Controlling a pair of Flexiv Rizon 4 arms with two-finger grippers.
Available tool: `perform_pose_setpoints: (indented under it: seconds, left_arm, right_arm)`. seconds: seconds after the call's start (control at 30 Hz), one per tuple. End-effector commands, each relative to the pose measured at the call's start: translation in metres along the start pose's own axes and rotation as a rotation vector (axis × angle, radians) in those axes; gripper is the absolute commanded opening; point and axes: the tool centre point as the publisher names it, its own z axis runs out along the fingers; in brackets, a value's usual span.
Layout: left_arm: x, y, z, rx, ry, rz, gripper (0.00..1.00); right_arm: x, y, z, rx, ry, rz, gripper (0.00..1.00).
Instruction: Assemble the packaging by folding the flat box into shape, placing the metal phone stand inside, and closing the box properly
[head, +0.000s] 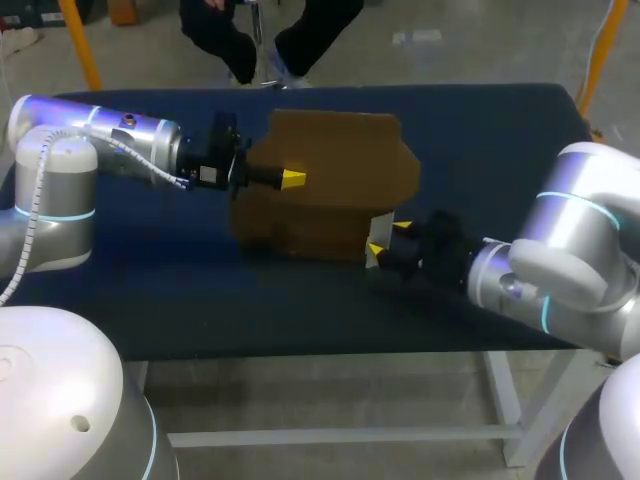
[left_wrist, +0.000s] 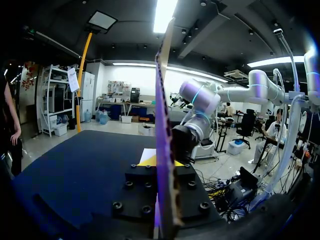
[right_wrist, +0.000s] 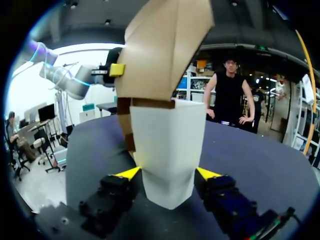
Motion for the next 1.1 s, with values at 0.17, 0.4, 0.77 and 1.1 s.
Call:
perform_pose_setpoints:
  seconds: [0.17,0.4,0.77,1.1]
  left_arm:
    - [0.000,0.003,0.000,0.001,0.002,0.000,0.00]
    - [0.000,0.003,0.000,0.001,0.002,0.000,0.00]
    - [0.000,0.003,0.000,0.001,0.002,0.000,0.00]
    - [0.000,0.003,0.000,0.001,0.002,0.000,0.00]
  right_arm:
    - [0.003,-0.004,0.003,-0.008,-0.246,0.023,0.69]
    - [0.000,-0.002,0.002,-0.015,-0.298,0.041,0.67]
    - [-0.004,-0.001,0.012,-0.020,-0.348,0.073,0.62]
    - [-0.003,0.002,0.017,-0.027,-0.436,0.105,0.47]
